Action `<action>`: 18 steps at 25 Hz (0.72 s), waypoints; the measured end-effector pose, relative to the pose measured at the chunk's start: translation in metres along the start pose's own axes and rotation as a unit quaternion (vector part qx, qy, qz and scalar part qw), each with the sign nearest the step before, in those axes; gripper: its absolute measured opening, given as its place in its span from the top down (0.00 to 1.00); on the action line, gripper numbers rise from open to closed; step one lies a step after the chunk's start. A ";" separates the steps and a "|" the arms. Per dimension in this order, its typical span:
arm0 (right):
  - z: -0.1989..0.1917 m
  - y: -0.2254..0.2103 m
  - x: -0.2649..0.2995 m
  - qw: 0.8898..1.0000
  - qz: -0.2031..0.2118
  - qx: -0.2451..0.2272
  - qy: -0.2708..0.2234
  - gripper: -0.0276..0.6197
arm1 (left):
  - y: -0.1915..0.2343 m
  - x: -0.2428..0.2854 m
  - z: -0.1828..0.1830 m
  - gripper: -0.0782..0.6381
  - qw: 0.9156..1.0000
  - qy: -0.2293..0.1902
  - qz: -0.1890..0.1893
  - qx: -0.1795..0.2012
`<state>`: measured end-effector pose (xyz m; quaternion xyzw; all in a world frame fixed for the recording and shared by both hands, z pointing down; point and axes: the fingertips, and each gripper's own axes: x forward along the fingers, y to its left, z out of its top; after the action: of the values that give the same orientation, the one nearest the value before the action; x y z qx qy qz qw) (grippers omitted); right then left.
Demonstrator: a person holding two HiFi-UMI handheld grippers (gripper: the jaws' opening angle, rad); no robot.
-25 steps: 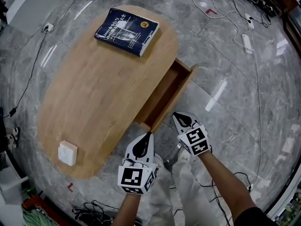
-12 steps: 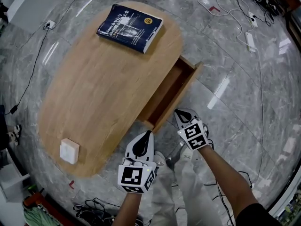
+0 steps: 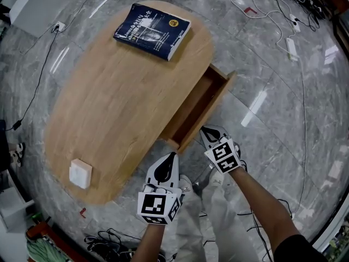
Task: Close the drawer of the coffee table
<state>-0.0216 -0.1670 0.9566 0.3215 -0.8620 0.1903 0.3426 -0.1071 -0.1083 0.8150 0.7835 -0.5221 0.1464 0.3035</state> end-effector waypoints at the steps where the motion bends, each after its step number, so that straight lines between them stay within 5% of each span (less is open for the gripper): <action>1: 0.000 0.000 0.000 1.000 -0.001 -0.002 0.000 0.94 | 0.000 0.000 -0.001 0.89 1.000 0.000 0.001 0.000; 18: 0.016 -0.002 0.003 1.000 -0.002 -0.011 -0.003 0.94 | 0.001 -0.004 0.001 0.89 1.000 -0.002 0.013 -0.017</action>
<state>-0.0294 -0.1781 0.9480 0.3201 -0.8645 0.1793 0.3435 -0.1102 -0.1065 0.8121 0.7717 -0.5352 0.1392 0.3140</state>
